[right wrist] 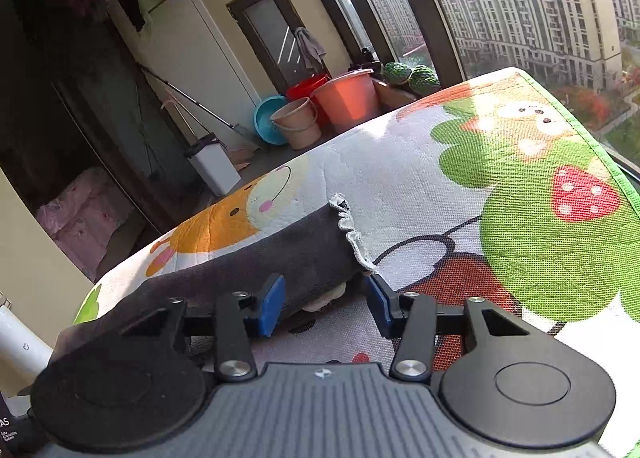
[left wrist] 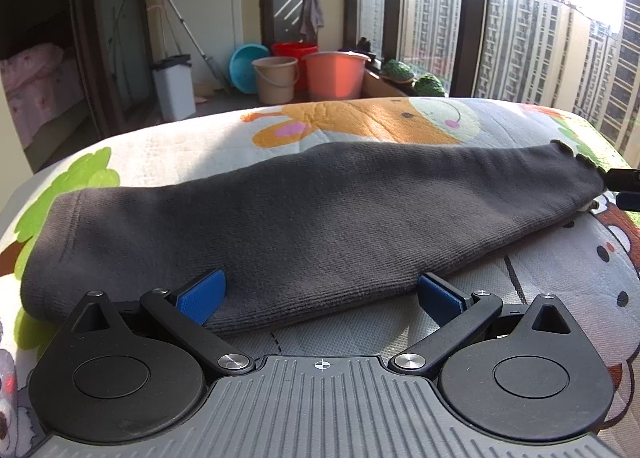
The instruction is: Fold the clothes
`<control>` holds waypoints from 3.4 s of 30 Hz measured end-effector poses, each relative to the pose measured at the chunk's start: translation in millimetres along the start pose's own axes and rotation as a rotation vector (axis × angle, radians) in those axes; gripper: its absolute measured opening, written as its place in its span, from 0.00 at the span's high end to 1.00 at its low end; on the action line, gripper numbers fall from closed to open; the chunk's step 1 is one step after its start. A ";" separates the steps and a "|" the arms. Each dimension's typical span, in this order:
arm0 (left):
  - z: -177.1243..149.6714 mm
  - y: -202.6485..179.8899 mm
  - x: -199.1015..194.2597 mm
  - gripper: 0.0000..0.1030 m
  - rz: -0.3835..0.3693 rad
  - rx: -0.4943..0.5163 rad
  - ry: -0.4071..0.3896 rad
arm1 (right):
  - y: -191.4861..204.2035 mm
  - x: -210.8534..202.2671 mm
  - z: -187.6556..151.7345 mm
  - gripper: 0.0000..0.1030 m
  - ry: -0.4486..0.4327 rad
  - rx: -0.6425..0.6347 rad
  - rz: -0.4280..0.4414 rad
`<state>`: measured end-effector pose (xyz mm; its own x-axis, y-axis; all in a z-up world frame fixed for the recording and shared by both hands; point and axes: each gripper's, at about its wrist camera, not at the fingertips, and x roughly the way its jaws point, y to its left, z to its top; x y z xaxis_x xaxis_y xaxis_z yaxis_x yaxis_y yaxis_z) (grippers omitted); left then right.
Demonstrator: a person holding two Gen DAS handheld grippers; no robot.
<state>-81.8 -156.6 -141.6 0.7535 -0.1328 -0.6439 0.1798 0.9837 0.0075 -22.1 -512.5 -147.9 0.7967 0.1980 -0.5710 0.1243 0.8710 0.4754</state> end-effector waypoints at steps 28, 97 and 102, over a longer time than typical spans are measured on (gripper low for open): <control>4.7 26.6 -13.1 0.26 -0.069 -0.160 -0.026 | 63.0 52.2 -10.3 0.85 -0.143 -0.376 -0.168; 60.0 -23.6 82.2 0.10 -0.364 -0.264 -0.052 | 39.9 15.2 -3.9 0.56 -0.062 -0.107 -0.188; 55.3 -39.5 78.5 0.08 -0.317 -0.173 -0.063 | -6.8 9.3 2.1 0.57 -0.050 0.181 -0.115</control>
<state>5.2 -212.6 -150.1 0.7161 -0.4363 -0.5448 0.3049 0.8977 -0.3181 -14.4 -517.5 -155.0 0.7991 0.0757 -0.5964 0.3162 0.7908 0.5241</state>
